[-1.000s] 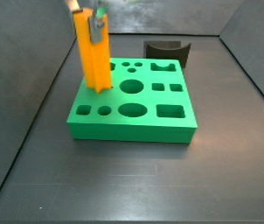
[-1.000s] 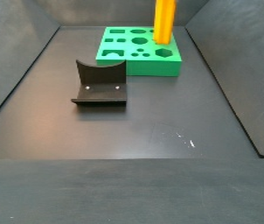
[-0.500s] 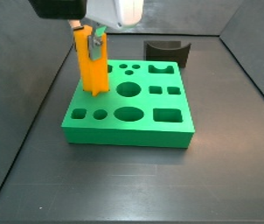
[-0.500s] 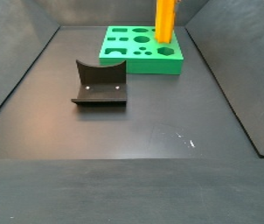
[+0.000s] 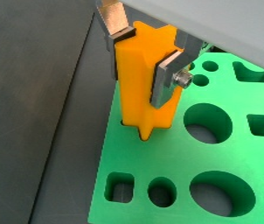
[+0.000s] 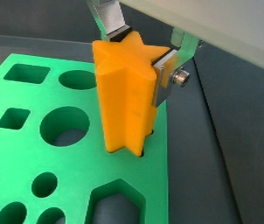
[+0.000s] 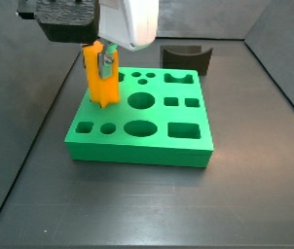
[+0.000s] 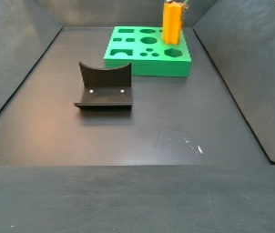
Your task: Insert the star object.
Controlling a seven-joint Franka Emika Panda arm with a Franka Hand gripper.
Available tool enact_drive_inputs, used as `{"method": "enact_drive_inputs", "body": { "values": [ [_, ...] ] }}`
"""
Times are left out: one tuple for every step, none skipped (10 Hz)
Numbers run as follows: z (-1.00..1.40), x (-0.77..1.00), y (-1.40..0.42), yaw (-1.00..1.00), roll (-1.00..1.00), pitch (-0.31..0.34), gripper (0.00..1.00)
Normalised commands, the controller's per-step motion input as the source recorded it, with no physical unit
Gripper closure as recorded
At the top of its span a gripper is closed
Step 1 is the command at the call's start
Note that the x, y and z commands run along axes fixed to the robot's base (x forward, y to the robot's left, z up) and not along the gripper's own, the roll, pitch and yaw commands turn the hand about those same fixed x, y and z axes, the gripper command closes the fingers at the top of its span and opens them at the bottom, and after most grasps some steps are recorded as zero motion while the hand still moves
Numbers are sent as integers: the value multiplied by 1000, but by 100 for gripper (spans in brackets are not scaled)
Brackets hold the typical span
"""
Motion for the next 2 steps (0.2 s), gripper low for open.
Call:
{"method": "enact_drive_inputs", "body": {
  "values": [
    [-271,0,0,0,-156,-83,100],
    [0,0,0,0,-20,0,100]
  ]
}}
